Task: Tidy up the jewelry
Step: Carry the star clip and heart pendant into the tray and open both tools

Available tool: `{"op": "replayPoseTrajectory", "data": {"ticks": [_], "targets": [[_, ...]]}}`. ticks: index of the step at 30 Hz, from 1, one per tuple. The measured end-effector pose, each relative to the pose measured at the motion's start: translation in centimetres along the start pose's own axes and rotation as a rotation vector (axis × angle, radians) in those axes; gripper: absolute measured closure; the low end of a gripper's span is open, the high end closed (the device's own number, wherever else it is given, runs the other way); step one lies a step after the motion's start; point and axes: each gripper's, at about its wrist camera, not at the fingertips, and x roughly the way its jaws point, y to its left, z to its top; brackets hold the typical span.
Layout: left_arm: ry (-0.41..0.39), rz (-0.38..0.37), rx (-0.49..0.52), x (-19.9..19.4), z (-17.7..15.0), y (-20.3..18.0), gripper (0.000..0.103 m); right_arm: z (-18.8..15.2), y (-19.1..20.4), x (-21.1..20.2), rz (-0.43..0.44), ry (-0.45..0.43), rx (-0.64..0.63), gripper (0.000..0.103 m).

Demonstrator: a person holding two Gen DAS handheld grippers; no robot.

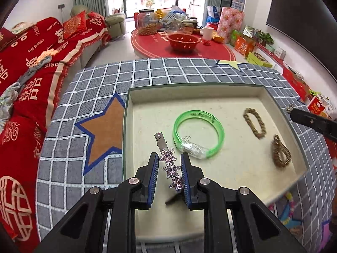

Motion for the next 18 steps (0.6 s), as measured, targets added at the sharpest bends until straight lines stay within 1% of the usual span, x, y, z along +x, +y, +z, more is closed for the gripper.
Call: {"op": "replayPoseTrajectory", "data": {"ticks": [8, 14, 18], "targets": [[0.015, 0.029, 0.001, 2.9, 1.0, -0.1, 0.068, 0.3, -1.2, 3.6, -0.016, 0.032, 0.037, 0.083], [0.028, 0.05, 0.03, 3.8, 0.5, -1.0, 0.068, -0.2, -1.8, 5.8, -0.028, 0.064, 0.049, 0.083], [0.011, 0.062, 0.053, 4.0, 0.4, -1.4, 0.068, -0.7, -2.2, 6.6, -0.042, 0.073, 0.049, 0.083]]}}
